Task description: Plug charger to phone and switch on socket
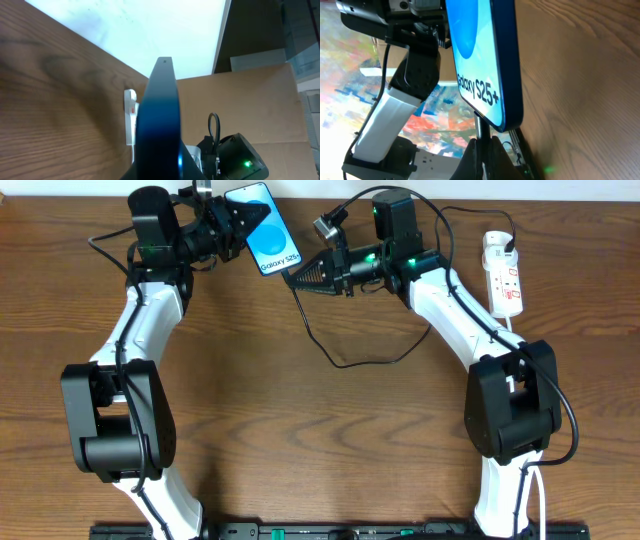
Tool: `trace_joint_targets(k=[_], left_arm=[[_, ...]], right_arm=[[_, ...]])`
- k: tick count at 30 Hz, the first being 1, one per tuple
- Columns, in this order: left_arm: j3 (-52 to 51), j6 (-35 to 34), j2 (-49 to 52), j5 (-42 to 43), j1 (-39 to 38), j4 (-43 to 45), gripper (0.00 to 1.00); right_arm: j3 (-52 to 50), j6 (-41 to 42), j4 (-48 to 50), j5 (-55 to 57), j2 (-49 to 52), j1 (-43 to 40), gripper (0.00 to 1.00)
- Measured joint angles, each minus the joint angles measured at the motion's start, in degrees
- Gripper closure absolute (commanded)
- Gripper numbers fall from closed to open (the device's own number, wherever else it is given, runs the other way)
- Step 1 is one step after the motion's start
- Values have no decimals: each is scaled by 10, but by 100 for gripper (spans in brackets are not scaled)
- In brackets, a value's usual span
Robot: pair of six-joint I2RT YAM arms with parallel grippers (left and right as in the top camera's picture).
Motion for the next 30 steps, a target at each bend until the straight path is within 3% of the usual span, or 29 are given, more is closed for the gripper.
trace_joint_targets(k=[9, 17, 28, 30], left_arm=[[0, 9, 0, 1, -4, -3, 93], [0, 19, 0, 12, -5, -7, 92], [0, 29, 0, 75, -11, -31, 93], [0, 40, 0, 79, -10, -56, 93]], right_arm=[[0, 15, 17, 1, 10, 4, 98], [0, 21, 33, 7, 13, 2, 79], [0, 9, 43, 28, 14, -26, 65], [0, 4, 43, 28, 14, -32, 59]])
